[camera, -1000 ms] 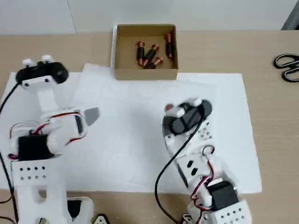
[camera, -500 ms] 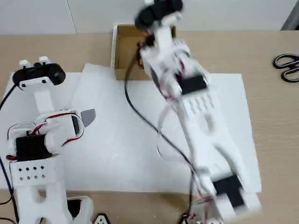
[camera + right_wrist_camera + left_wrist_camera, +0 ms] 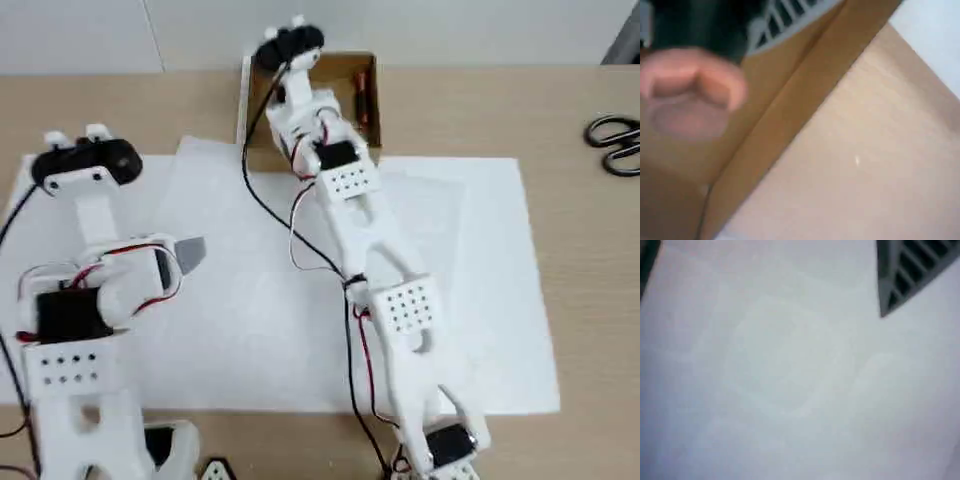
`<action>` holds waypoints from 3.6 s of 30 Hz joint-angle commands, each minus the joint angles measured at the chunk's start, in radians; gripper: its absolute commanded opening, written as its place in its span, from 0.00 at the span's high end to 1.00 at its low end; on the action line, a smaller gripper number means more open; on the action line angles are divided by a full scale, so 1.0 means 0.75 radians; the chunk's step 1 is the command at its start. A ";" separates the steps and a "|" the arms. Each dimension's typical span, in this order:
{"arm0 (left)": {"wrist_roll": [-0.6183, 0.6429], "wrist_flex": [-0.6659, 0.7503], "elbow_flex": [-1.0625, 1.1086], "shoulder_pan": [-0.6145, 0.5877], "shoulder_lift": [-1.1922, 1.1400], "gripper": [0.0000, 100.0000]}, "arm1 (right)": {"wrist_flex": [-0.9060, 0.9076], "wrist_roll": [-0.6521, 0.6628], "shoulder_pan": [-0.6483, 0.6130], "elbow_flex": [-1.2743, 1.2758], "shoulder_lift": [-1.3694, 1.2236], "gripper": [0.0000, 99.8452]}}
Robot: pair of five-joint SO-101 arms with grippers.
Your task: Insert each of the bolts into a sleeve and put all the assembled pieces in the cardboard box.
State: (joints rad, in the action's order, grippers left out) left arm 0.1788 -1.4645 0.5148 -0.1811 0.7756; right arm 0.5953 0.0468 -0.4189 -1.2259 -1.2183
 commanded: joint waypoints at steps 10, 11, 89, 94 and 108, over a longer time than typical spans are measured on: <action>-0.006 -0.006 -0.007 -0.002 0.023 0.71 | -0.026 -0.012 -0.024 -0.444 -0.210 0.82; -0.008 -0.006 -0.007 0.000 0.025 0.71 | 0.001 -0.008 -0.026 -0.460 -0.185 0.82; -0.168 0.499 1.470 0.096 1.373 0.71 | 0.551 0.108 0.330 3.842 4.046 0.82; -0.168 0.499 1.470 0.096 1.373 0.71 | 0.551 0.108 0.330 3.842 4.046 0.82; -0.168 0.499 1.470 0.096 1.373 0.71 | 0.551 0.108 0.330 3.842 4.046 0.82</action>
State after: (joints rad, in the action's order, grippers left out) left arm 0.0529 -1.1116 1.6195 -0.1105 1.7975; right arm 1.0265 0.1266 -0.1718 1.6617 1.7998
